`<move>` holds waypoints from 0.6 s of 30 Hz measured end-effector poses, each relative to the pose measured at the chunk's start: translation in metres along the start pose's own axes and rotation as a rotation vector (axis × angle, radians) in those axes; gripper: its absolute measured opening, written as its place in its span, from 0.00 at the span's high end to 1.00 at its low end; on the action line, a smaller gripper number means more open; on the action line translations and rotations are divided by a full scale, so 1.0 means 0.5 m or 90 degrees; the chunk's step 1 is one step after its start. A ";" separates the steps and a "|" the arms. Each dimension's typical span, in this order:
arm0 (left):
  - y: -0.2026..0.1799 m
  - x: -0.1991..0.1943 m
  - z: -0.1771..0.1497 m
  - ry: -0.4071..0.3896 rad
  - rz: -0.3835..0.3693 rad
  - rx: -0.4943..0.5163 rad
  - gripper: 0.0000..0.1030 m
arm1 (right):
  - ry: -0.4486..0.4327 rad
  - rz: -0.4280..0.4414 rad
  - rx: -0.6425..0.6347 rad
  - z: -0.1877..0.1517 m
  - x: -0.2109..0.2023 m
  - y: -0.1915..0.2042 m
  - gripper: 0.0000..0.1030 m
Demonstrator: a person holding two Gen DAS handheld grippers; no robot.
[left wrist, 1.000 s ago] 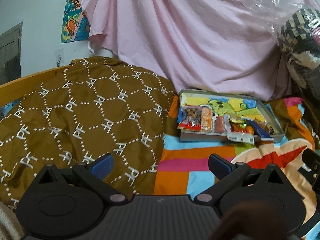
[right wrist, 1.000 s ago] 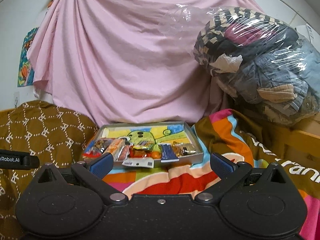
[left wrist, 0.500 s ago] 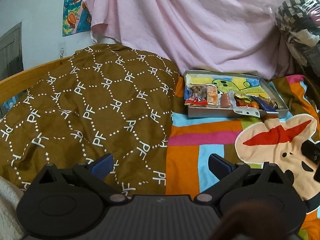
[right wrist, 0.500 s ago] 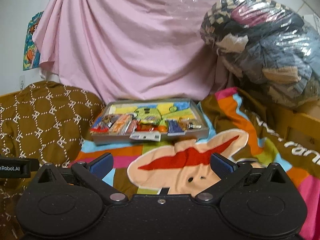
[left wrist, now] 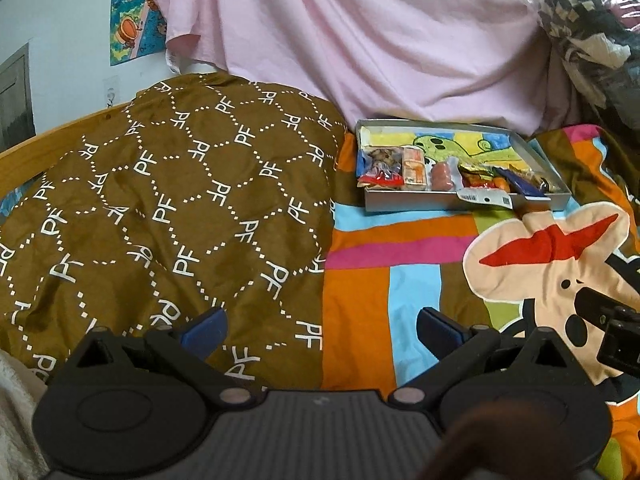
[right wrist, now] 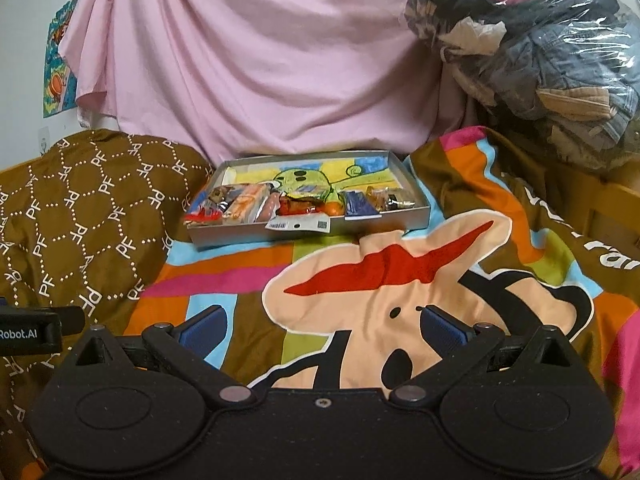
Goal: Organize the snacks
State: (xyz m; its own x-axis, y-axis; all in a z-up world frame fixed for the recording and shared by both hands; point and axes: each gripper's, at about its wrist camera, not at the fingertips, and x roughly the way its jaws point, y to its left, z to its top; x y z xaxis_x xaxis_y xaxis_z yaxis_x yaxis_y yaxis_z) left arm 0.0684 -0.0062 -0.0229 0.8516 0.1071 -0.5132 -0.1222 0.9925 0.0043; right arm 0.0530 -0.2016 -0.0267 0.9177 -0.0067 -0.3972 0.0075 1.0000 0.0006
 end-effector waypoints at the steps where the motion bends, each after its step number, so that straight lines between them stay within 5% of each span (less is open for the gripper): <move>1: 0.000 0.001 0.000 0.002 0.000 0.000 0.00 | 0.003 0.001 0.000 -0.001 0.002 0.000 0.01; 18: 0.001 0.011 -0.007 0.022 0.009 0.001 0.00 | 0.029 0.003 -0.007 -0.008 0.018 0.006 0.01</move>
State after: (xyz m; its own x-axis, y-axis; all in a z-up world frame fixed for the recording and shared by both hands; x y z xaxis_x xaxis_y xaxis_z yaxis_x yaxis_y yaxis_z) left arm 0.0713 -0.0055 -0.0287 0.8317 0.1185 -0.5425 -0.1328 0.9911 0.0128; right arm 0.0598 -0.1987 -0.0340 0.8985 -0.0020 -0.4390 -0.0015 1.0000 -0.0075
